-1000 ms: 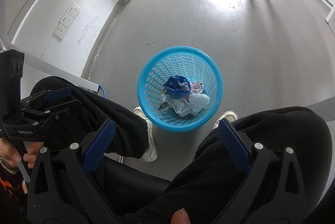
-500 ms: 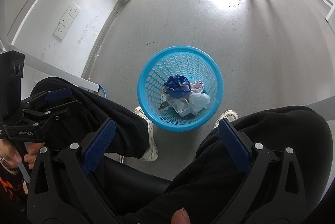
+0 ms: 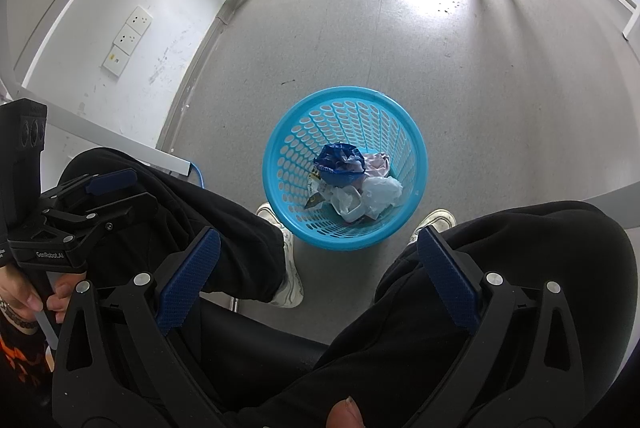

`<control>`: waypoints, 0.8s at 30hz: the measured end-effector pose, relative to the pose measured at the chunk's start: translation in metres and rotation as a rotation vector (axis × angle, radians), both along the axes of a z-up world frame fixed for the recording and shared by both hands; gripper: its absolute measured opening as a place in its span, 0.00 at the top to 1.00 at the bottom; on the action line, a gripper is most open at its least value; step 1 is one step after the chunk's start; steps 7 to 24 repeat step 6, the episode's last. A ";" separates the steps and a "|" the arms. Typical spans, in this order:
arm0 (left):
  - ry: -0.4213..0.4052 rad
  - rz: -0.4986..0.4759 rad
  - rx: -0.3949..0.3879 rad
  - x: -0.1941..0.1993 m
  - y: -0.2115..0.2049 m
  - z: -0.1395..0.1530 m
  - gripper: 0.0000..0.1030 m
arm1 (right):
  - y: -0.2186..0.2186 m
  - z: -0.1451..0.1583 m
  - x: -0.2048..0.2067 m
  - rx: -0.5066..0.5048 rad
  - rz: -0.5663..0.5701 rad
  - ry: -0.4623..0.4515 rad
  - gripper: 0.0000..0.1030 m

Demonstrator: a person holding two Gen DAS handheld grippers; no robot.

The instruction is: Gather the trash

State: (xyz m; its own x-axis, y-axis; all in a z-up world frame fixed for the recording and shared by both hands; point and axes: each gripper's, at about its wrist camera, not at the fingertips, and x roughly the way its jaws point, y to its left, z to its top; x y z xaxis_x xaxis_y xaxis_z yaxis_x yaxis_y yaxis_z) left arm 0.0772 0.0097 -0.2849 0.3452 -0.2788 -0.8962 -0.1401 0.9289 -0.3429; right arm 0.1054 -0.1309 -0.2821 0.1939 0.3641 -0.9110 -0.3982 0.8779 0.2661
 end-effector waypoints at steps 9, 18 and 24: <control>0.012 -0.001 0.006 -0.002 -0.005 -0.006 0.06 | 0.000 0.000 -0.001 0.000 0.000 0.001 0.08; 0.012 -0.001 0.006 -0.002 -0.005 -0.006 0.06 | 0.000 0.000 -0.001 0.000 0.000 0.001 0.08; 0.012 -0.001 0.006 -0.002 -0.005 -0.006 0.06 | 0.000 0.000 -0.001 0.000 0.000 0.001 0.08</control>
